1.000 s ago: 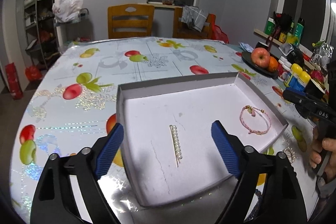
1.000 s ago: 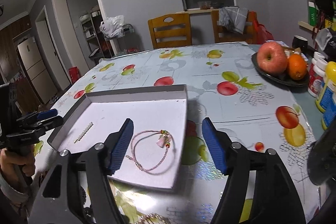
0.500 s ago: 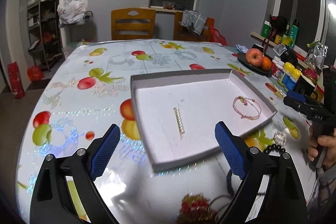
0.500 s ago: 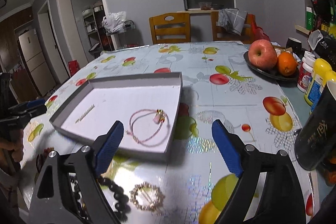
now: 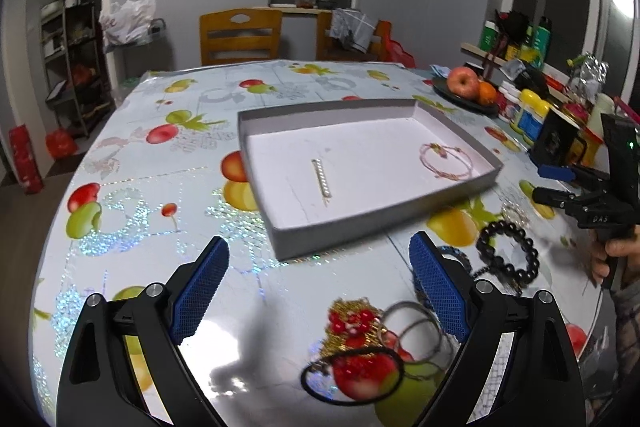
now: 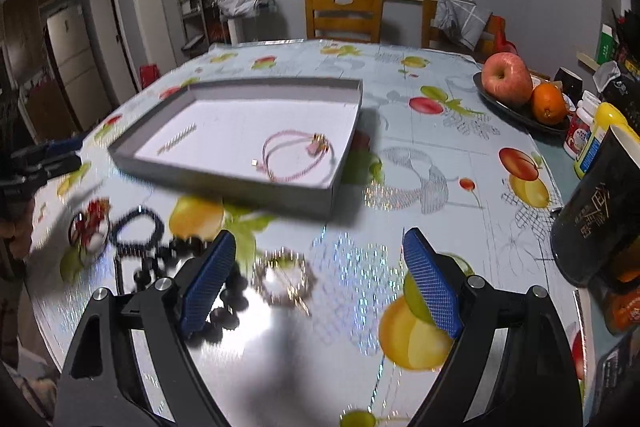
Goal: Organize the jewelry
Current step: 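Withdraw both grippers from the box back toward the jewelry pile, then grasp the round pearl hair clip with right gripper while left gripper grasps the black bead bracelet, then carry the pearl clip and black bead bracelet over the gray box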
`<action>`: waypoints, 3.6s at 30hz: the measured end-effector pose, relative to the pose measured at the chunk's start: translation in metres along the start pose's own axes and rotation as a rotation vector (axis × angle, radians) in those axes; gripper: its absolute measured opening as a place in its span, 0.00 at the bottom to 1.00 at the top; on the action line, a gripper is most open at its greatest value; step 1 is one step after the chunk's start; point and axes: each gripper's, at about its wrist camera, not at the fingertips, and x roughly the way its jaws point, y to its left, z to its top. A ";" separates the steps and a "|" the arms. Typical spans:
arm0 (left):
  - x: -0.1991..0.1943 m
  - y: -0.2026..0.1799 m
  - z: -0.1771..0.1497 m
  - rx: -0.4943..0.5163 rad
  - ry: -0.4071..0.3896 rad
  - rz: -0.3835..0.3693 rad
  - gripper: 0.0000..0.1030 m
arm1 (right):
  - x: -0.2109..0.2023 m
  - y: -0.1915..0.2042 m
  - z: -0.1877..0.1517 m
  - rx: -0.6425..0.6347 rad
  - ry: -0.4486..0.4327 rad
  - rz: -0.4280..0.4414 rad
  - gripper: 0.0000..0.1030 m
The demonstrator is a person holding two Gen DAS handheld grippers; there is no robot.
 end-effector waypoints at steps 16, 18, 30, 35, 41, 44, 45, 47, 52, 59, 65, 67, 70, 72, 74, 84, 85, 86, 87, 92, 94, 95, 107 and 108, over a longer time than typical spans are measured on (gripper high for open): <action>-0.002 -0.024 -0.005 0.038 0.016 -0.032 0.89 | 0.030 0.015 -0.013 -0.138 0.172 0.039 0.64; -0.002 -0.028 -0.004 0.045 0.016 -0.040 0.89 | 0.034 0.018 -0.010 -0.150 0.176 0.048 0.63; 0.008 -0.082 0.002 0.137 0.026 -0.123 0.89 | 0.040 0.017 -0.002 -0.143 0.166 0.071 0.40; 0.023 -0.109 0.007 0.178 0.053 -0.142 0.89 | 0.036 0.006 -0.006 -0.123 0.167 0.071 0.40; 0.047 -0.136 0.006 0.220 0.120 -0.160 0.66 | 0.035 0.000 -0.009 -0.110 0.168 0.076 0.40; 0.066 -0.146 0.006 0.238 0.183 -0.170 0.55 | 0.034 0.000 -0.010 -0.111 0.168 0.080 0.40; 0.070 -0.148 0.006 0.244 0.194 -0.164 0.54 | 0.034 0.000 -0.011 -0.110 0.168 0.081 0.40; 0.078 -0.152 0.006 0.255 0.215 -0.154 0.53 | 0.034 0.000 -0.011 -0.109 0.168 0.082 0.40; 0.094 -0.152 0.004 0.263 0.264 -0.140 0.50 | 0.034 -0.001 -0.011 -0.109 0.168 0.082 0.40; 0.088 -0.152 0.001 0.291 0.247 -0.151 0.18 | 0.034 -0.001 -0.011 -0.109 0.168 0.081 0.41; 0.080 -0.146 0.002 0.249 0.209 -0.193 0.15 | 0.034 -0.001 -0.010 -0.109 0.168 0.081 0.41; 0.077 -0.142 0.003 0.221 0.198 -0.207 0.15 | 0.034 -0.001 -0.011 -0.111 0.166 0.074 0.40; 0.069 -0.134 0.005 0.177 0.175 -0.236 0.15 | 0.031 0.000 -0.011 -0.121 0.154 0.055 0.40; 0.063 -0.130 0.008 0.150 0.156 -0.257 0.14 | 0.027 0.001 -0.011 -0.125 0.129 0.054 0.40; 0.054 -0.125 0.012 0.130 0.132 -0.266 0.14 | 0.022 0.000 -0.011 -0.115 0.101 0.055 0.40; 0.018 -0.106 0.032 0.092 0.040 -0.275 0.14 | -0.003 0.020 0.016 -0.120 0.012 0.070 0.40; 0.016 -0.104 0.034 0.088 0.033 -0.272 0.14 | -0.006 0.024 0.020 -0.125 0.002 0.076 0.40; 0.014 -0.101 0.037 0.086 0.027 -0.267 0.14 | -0.009 0.027 0.025 -0.131 -0.009 0.079 0.40; 0.012 -0.099 0.039 0.084 0.022 -0.262 0.14 | -0.011 0.030 0.030 -0.136 -0.019 0.082 0.40; 0.002 -0.086 0.052 0.085 -0.002 -0.226 0.14 | -0.012 0.039 0.048 -0.134 -0.054 0.098 0.40; -0.002 -0.081 0.058 0.087 -0.014 -0.212 0.14 | -0.010 0.040 0.055 -0.122 -0.066 0.109 0.40; -0.005 -0.079 0.062 0.088 -0.023 -0.204 0.14 | -0.008 0.041 0.059 -0.117 -0.070 0.113 0.40; -0.007 -0.057 0.098 0.096 -0.084 -0.174 0.14 | 0.019 0.049 0.086 -0.074 -0.091 0.131 0.40; -0.005 -0.056 0.099 0.098 -0.084 -0.173 0.14 | 0.022 0.049 0.087 -0.070 -0.091 0.128 0.40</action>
